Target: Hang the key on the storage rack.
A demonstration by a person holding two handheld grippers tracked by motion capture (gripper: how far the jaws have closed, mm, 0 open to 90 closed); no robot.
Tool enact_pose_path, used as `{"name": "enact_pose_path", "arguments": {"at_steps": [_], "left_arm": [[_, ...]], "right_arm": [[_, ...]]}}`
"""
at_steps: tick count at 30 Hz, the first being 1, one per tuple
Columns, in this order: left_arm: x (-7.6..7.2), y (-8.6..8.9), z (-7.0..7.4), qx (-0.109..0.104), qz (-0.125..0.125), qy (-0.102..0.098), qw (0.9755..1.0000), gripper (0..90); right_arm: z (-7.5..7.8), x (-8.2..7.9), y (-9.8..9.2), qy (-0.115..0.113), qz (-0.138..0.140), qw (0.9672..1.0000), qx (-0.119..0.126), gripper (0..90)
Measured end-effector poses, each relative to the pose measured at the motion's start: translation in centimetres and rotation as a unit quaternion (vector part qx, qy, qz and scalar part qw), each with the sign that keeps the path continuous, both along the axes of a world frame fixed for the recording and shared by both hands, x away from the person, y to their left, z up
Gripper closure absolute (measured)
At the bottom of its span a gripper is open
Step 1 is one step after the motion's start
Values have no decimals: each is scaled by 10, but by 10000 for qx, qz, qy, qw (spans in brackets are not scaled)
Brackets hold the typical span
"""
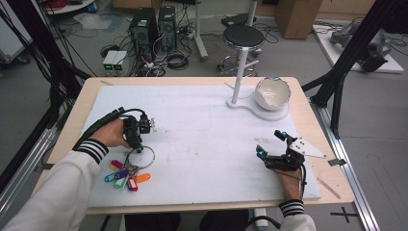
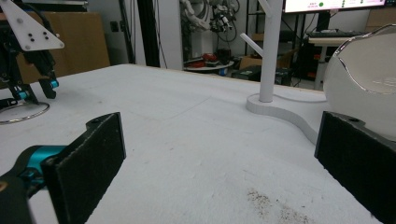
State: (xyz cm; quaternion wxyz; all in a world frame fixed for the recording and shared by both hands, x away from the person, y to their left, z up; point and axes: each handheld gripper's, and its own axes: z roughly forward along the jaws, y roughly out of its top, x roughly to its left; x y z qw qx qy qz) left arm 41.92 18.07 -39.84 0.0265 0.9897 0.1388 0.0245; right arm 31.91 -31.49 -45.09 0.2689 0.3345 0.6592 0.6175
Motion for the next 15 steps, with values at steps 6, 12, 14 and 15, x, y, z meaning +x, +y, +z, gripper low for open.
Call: {"name": "enact_pose_path", "arguments": {"at_steps": [6,12,14,15], "left_arm": [[0,-1,-1,20,32,23,10000,670],[0,0,-1,43,32,46,10000,713],[0,0,-1,59,50,62,10000,720],[0,0,-1,70,50,65,9999,720]], "right_arm": [[0,0,0,12,0,10000,5,13],[0,0,0,-14,-3,10000,-2,13],[0,0,0,-10,-8,10000,3,13],[0,0,0,-10,-8,10000,3,13]]}}
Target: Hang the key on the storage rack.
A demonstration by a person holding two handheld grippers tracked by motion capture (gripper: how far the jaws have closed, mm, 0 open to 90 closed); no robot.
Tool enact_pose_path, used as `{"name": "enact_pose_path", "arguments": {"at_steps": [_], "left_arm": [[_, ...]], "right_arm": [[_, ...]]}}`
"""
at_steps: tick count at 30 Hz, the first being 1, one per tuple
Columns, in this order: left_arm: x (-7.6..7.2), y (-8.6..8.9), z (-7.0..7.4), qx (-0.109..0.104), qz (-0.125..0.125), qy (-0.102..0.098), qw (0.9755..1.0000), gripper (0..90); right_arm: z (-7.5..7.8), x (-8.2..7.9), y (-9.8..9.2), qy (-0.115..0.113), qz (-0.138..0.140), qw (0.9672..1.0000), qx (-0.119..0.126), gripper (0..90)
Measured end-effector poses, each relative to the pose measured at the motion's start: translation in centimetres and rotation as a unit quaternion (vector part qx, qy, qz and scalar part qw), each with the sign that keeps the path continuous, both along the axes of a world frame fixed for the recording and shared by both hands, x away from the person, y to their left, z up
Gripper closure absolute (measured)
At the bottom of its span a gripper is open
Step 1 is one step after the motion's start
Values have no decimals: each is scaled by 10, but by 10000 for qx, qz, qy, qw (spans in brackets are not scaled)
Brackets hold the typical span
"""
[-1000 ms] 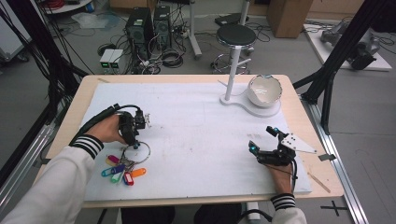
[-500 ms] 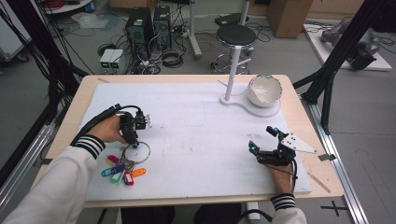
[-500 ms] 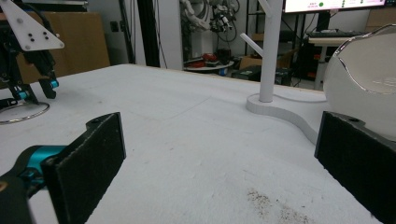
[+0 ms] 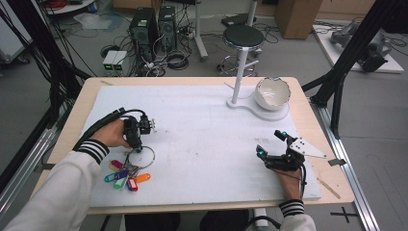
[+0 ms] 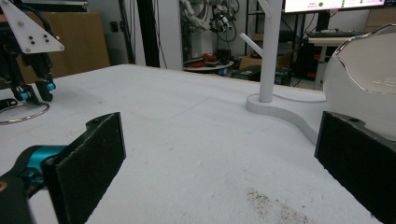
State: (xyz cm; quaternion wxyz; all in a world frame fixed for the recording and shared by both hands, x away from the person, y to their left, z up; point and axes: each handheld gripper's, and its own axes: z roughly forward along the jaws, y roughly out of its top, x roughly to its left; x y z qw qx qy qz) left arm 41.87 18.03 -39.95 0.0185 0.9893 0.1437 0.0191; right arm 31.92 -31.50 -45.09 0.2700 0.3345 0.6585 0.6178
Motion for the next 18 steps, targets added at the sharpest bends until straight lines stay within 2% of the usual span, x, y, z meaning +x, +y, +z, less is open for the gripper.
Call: {"name": "enact_pose_path", "arguments": {"at_steps": [16,18], "left_arm": [[1,0,-2,128,122,61,9998,787],[1,0,-3,104,204,91,9997,808]], "right_arm": [[0,0,0,22,5,10000,-9,13],[0,0,0,25,4,10000,-8,13]]}}
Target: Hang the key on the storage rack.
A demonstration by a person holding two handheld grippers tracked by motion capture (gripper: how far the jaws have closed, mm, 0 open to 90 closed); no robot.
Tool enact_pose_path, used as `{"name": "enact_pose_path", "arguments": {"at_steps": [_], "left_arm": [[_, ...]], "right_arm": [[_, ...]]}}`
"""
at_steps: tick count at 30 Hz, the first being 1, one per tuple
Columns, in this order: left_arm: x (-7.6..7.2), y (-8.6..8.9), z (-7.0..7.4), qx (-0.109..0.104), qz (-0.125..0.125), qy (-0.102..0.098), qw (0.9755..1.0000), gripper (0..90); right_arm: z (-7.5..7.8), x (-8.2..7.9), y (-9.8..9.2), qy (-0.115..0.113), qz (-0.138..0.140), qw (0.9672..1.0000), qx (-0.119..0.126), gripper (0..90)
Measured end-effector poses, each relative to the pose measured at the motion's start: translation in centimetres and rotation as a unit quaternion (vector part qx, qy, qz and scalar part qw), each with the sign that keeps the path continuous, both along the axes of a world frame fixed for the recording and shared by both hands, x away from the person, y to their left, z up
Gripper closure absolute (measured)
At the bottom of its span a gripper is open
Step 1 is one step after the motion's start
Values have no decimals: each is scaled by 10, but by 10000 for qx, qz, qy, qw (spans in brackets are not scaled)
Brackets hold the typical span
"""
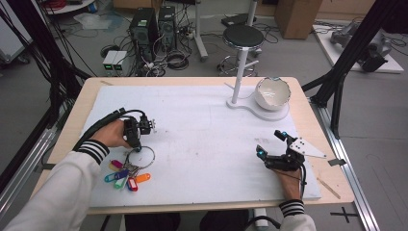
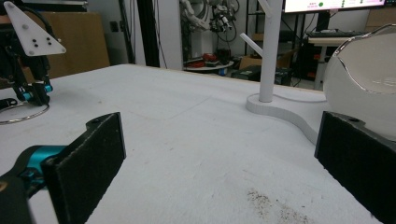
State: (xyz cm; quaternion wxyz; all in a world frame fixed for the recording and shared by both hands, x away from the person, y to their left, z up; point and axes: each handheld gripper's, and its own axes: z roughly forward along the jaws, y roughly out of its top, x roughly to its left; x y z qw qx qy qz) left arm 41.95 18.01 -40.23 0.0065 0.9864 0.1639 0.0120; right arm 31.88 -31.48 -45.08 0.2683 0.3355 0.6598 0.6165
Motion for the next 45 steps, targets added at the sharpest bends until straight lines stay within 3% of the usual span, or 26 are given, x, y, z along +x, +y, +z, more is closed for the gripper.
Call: {"name": "enact_pose_path", "arguments": {"at_steps": [6,17,25,35,39,44,45], "left_arm": [[0,-1,0,42,82,19,10000,837],[-3,-3,2,147,-74,-144,9998,862],[-8,4,19,-196,-41,-312,9993,868],[-15,19,44,-773,-36,-491,9958,871],[-16,22,51,-1090,73,-505,9927,872],[-16,29,59,-1613,225,-548,9851,873],[-16,30,59,-1722,261,-552,9832,873]], "right_arm": [[0,0,0,20,6,10000,20,13],[0,0,0,-3,-2,10000,-16,13],[0,0,0,-44,10,10000,-28,13],[0,0,0,-70,-7,10000,-42,13],[1,1,1,9,-6,10000,-70,13],[3,3,1,197,9,9997,-140,13],[4,4,0,317,33,9994,-116,13]]}}
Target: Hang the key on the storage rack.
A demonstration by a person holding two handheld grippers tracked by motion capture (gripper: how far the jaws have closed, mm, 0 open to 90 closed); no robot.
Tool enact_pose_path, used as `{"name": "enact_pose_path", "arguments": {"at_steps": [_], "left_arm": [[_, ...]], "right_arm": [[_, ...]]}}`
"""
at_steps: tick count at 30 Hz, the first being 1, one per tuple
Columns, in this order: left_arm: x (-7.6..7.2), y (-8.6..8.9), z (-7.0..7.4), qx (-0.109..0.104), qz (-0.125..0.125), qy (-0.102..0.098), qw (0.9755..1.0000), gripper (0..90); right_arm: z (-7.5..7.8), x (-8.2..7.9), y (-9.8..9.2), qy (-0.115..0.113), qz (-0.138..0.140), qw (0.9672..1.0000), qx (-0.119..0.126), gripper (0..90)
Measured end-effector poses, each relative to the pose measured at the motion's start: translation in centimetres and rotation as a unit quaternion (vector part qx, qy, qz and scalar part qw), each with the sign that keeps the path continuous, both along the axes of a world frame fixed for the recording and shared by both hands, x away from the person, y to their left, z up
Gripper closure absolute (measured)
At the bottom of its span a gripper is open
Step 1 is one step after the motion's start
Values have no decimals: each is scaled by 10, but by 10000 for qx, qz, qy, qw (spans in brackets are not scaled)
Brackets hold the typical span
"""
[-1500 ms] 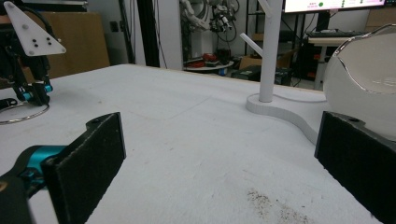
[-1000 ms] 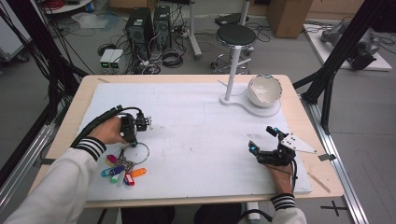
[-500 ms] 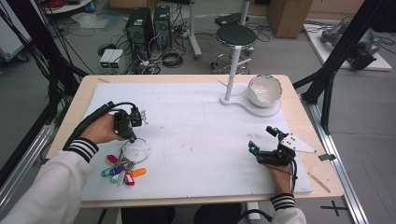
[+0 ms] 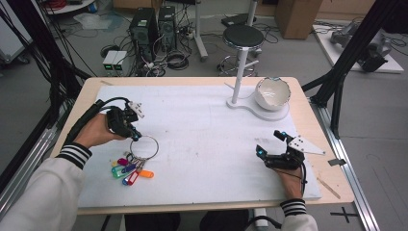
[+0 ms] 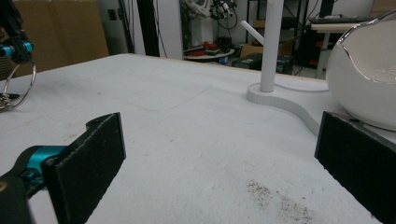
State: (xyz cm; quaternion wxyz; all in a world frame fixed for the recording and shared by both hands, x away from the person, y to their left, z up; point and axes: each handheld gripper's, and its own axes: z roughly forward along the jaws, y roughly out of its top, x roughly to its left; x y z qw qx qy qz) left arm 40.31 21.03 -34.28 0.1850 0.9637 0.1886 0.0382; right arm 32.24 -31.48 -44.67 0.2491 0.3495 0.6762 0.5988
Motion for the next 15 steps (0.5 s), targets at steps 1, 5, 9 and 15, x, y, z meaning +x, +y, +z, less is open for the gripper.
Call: {"name": "enact_pose_path", "arguments": {"at_steps": [1,5,9,15], "left_arm": [[0,1,1,-81,18,-14,10000,873],[0,5,6,-578,78,-71,9983,874],[-3,4,13,-1056,79,-181,9942,874],[-5,-2,19,-1653,-49,-351,9856,874]], "right_arm": [[0,0,0,0,0,10000,0,13],[2,2,0,201,71,9998,66,13],[9,5,3,290,283,9992,13,13],[29,7,15,171,635,9978,-108,12]]}}
